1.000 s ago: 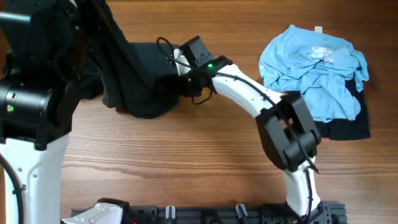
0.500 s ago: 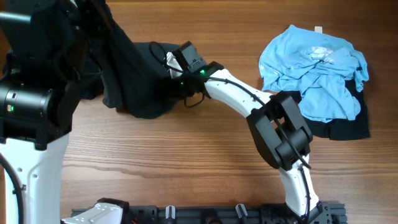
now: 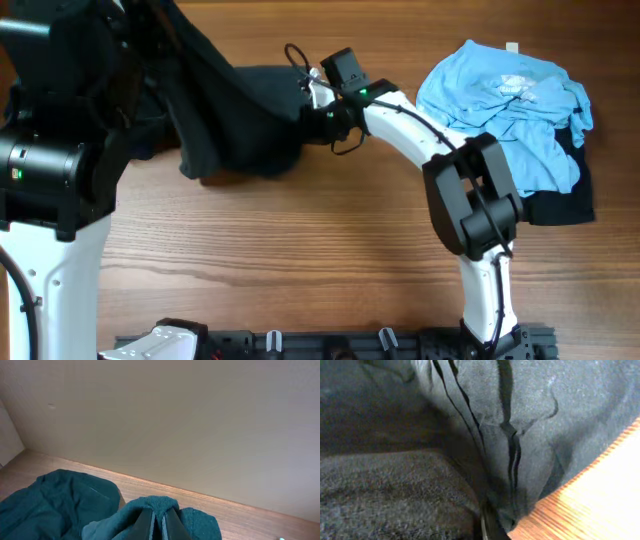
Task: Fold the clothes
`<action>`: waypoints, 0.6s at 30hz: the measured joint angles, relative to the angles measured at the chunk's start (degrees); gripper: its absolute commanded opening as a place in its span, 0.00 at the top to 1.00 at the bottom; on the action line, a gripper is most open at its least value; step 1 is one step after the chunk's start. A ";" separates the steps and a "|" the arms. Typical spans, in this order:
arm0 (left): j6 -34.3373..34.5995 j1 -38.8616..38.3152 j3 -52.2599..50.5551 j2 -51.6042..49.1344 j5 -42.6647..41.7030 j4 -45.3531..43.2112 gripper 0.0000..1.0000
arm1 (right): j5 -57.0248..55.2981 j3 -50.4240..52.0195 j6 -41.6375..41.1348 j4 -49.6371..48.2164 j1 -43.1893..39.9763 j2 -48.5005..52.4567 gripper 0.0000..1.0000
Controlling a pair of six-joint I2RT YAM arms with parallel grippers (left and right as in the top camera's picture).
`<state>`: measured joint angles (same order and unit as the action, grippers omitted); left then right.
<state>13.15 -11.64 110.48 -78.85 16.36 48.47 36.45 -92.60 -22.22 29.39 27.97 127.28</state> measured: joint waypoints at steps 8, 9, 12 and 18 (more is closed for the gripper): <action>0.00 0.00 0.00 0.00 0.00 0.02 0.96 | 0.20 0.00 4.15 0.22 0.31 0.02 0.96; 0.00 0.00 0.00 0.00 0.00 0.02 0.96 | 0.20 0.00 5.64 0.61 0.20 0.00 0.96; 0.00 0.00 0.00 0.00 -0.02 0.09 0.96 | 0.13 0.00 9.97 2.67 -0.92 0.00 0.96; 0.00 -0.22 0.00 -0.15 -0.50 0.48 0.96 | -1.11 0.00 19.67 5.99 -4.44 0.00 0.96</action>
<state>13.15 -11.86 110.48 -79.00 15.86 48.95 35.33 -92.60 -2.55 35.38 23.53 127.28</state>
